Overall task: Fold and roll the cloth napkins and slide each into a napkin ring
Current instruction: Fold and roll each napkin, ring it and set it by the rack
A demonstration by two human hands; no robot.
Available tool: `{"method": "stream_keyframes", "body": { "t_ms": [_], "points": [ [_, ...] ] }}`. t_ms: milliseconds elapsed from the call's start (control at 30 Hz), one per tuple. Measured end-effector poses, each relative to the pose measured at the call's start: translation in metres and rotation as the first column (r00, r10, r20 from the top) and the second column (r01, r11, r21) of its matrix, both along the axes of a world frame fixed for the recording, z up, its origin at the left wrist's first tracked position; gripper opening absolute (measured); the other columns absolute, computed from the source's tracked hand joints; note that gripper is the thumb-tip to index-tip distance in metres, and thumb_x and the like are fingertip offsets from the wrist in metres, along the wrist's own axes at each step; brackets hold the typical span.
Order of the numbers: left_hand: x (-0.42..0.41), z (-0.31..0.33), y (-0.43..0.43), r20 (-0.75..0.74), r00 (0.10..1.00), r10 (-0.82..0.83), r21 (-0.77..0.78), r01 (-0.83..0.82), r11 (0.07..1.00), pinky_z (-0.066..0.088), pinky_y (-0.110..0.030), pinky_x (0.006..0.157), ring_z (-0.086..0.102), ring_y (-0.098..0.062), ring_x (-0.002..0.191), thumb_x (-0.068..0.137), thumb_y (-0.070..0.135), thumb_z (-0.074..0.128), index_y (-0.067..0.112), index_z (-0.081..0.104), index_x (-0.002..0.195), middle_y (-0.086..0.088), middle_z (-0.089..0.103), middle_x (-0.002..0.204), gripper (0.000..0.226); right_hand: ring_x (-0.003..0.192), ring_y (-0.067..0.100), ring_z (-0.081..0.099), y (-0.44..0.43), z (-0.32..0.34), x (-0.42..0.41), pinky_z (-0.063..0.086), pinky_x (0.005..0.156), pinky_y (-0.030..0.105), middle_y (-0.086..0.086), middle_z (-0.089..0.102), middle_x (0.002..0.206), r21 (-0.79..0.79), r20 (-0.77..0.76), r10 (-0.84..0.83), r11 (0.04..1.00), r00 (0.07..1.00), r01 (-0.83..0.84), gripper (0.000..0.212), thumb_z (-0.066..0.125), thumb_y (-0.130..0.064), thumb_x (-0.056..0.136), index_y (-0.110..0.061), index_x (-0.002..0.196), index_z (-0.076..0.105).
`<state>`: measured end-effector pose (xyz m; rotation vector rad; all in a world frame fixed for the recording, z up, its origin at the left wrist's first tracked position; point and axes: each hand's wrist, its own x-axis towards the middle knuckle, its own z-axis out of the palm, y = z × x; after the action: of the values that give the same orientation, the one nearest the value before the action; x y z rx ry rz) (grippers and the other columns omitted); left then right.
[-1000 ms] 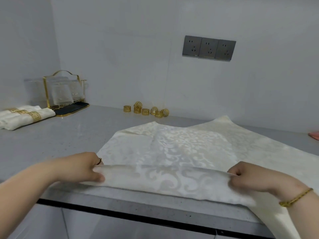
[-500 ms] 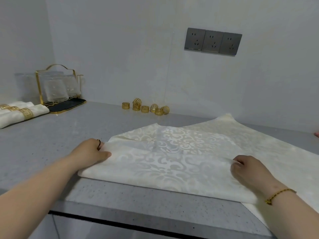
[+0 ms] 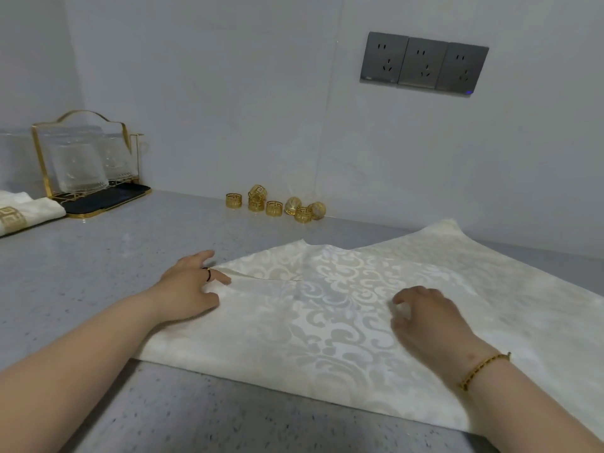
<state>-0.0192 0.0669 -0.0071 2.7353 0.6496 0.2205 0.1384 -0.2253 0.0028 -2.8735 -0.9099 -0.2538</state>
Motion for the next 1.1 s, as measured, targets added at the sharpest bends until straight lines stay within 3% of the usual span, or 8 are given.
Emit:
{"method": "stream_keyframes", "body": {
  "t_ms": [200,300,533,600,667,767,900,1100],
  "points": [
    [0.033,0.003,0.014,-0.213,0.977,0.013,0.129,0.015,0.992,0.012,-0.031,0.114,0.007,-0.021,0.142,0.091,0.050,0.043,0.029,0.031,0.141,0.001,0.007,0.155,0.056,0.119,0.016,0.039,0.007,-0.029,0.009,0.031,0.089,0.019,-0.003,0.046,0.129,0.184,-0.025,0.143,0.973,0.989,-0.136,0.031,0.037,-0.023,0.096,-0.020,0.125,0.047],
    [0.041,-0.004,0.025,-0.180,0.973,0.141,0.153,-0.114,0.982,0.003,-0.040,0.114,0.011,-0.018,0.141,0.089,0.055,0.040,0.026,0.031,0.140,0.007,0.020,0.152,0.059,0.119,0.013,0.038,0.005,-0.031,0.013,0.026,0.082,0.015,-0.007,0.045,0.129,0.210,-0.007,0.172,0.963,0.985,-0.167,0.030,0.039,-0.025,0.096,-0.023,0.125,0.047],
    [0.026,-0.004,0.044,-0.182,0.976,0.124,0.063,-0.114,0.991,0.001,-0.041,0.114,0.021,-0.017,0.137,0.091,0.051,0.039,0.028,0.039,0.135,0.010,0.032,0.146,0.049,0.130,0.011,0.022,0.005,-0.029,0.019,0.015,0.102,0.018,-0.014,0.041,0.130,0.184,-0.011,0.123,0.976,0.992,-0.119,0.022,0.049,-0.034,0.091,-0.032,0.112,0.055],
    [0.018,-0.001,0.054,-0.202,0.971,0.128,0.009,-0.129,0.992,0.007,-0.041,0.115,0.028,-0.017,0.135,0.087,0.060,0.040,0.029,0.041,0.133,0.010,0.037,0.143,0.056,0.129,0.010,0.021,0.006,-0.026,0.015,0.013,0.098,0.016,-0.015,0.041,0.123,0.182,-0.054,0.135,0.976,0.989,-0.123,0.016,0.051,-0.035,0.090,-0.034,0.106,0.054],
    [0.014,0.001,0.057,-0.210,0.967,0.144,0.013,-0.145,0.989,0.007,-0.042,0.115,0.029,-0.017,0.135,0.085,0.063,0.041,0.029,0.040,0.134,0.010,0.036,0.144,0.059,0.121,0.009,0.024,0.009,-0.020,0.011,0.013,0.087,0.012,-0.017,0.038,0.110,0.159,-0.069,0.142,0.979,0.987,-0.130,0.009,0.053,-0.034,0.089,-0.041,0.086,0.048],
    [0.013,0.002,0.054,-0.231,0.963,0.137,0.047,-0.130,0.990,0.005,-0.043,0.114,0.024,-0.018,0.137,0.088,0.056,0.040,0.028,0.035,0.137,0.008,0.031,0.147,0.057,0.102,0.005,0.020,0.013,-0.015,0.009,0.012,0.078,0.013,-0.018,0.037,0.097,0.107,-0.096,0.146,0.985,0.985,-0.136,0.030,0.052,-0.033,0.090,-0.040,0.067,0.034],
    [0.013,0.005,0.048,-0.248,0.963,0.101,0.052,-0.091,0.994,0.009,-0.041,0.115,0.024,-0.018,0.138,0.088,0.056,0.037,0.026,0.028,0.141,0.004,0.031,0.148,0.061,0.098,0.008,0.028,0.018,-0.011,0.010,0.022,0.078,0.019,-0.019,0.040,0.083,0.120,-0.179,0.149,0.984,0.972,-0.128,0.029,0.050,-0.025,0.091,-0.032,0.065,0.039],
    [0.018,0.010,0.023,-0.253,0.968,-0.005,0.002,0.005,1.000,0.000,-0.038,0.115,0.013,-0.013,0.141,0.090,0.059,0.029,0.028,0.026,0.142,0.007,0.021,0.152,0.061,0.095,0.014,0.040,0.032,-0.008,0.017,0.028,0.073,0.022,-0.004,0.047,0.093,0.040,-0.137,0.147,0.989,0.980,-0.143,0.018,0.043,-0.024,0.094,-0.024,0.077,0.043]
  ]
}}
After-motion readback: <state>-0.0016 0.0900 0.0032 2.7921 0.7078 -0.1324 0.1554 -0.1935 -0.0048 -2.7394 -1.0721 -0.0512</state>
